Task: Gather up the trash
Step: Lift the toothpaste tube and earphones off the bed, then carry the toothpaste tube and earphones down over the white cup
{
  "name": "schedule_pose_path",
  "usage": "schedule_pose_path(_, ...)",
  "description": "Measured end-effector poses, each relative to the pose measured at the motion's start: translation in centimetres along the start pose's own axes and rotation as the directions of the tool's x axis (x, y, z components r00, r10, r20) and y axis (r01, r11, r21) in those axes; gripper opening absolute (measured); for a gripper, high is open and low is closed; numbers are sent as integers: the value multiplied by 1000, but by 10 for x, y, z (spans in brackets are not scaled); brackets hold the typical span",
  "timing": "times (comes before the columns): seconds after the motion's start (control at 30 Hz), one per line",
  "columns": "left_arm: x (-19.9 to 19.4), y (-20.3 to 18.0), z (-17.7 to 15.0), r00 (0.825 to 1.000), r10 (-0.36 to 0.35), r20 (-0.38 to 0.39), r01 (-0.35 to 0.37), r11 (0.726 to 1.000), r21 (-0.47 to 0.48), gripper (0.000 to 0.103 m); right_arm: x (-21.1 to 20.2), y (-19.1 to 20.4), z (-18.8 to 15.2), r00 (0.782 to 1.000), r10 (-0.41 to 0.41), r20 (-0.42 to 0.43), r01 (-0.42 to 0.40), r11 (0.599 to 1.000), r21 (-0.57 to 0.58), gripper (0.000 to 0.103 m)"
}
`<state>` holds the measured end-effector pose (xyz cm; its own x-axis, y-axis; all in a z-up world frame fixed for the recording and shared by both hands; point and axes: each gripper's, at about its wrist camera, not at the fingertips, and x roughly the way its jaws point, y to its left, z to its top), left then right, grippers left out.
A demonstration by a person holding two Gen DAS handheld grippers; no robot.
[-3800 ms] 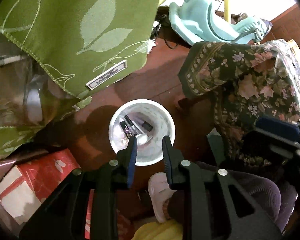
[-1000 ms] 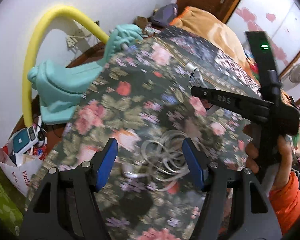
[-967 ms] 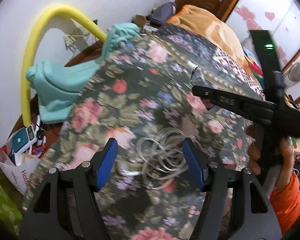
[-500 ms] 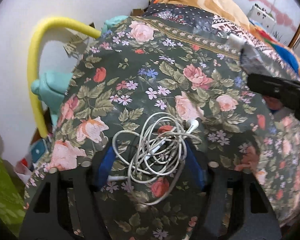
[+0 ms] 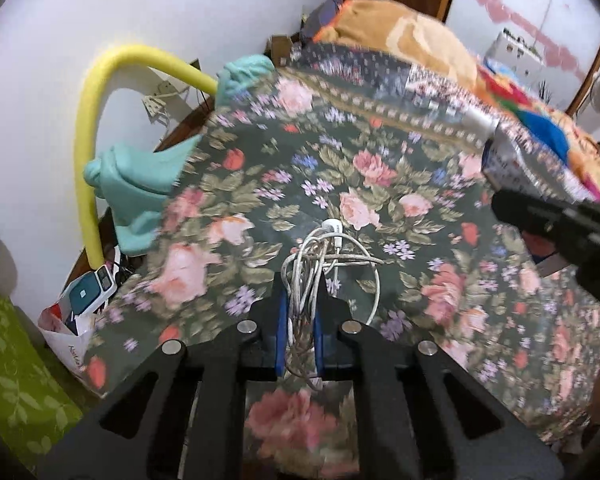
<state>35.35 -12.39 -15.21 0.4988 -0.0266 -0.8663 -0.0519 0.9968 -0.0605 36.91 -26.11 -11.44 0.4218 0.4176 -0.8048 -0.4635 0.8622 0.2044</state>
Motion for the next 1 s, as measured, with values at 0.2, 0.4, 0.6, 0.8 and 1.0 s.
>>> schedule_pose_path(0.2, -60, 21, -13, 997, 9, 83, -6, 999, -37, 10, -25, 31, -6, 999, 25, 31, -24, 999, -30, 5)
schedule_pose_path(0.4, -102, 56, -40, 990, 60, 130, -48, 994, -98, 10, -40, 79, -14, 996, 81, 46, -77, 994, -75, 5)
schedule_pose_path(0.6, -125, 104, -84, 988, 98, 118, -75, 979, -188, 10, -40, 130, -26, 990, 138, 23, -133, 982, -132, 5)
schedule_pose_path(0.8, -135, 150, -127, 987, 136, 80, -113, 963, -246, 10, -32, 189, -39, 984, 175, -21, -176, 961, -212, 5)
schedule_pose_path(1.0, -135, 187, -177, 988, 155, 19, -143, 946, -290, 10, -18, 242, -58, 977, 199, -78, -213, 933, -291, 5)
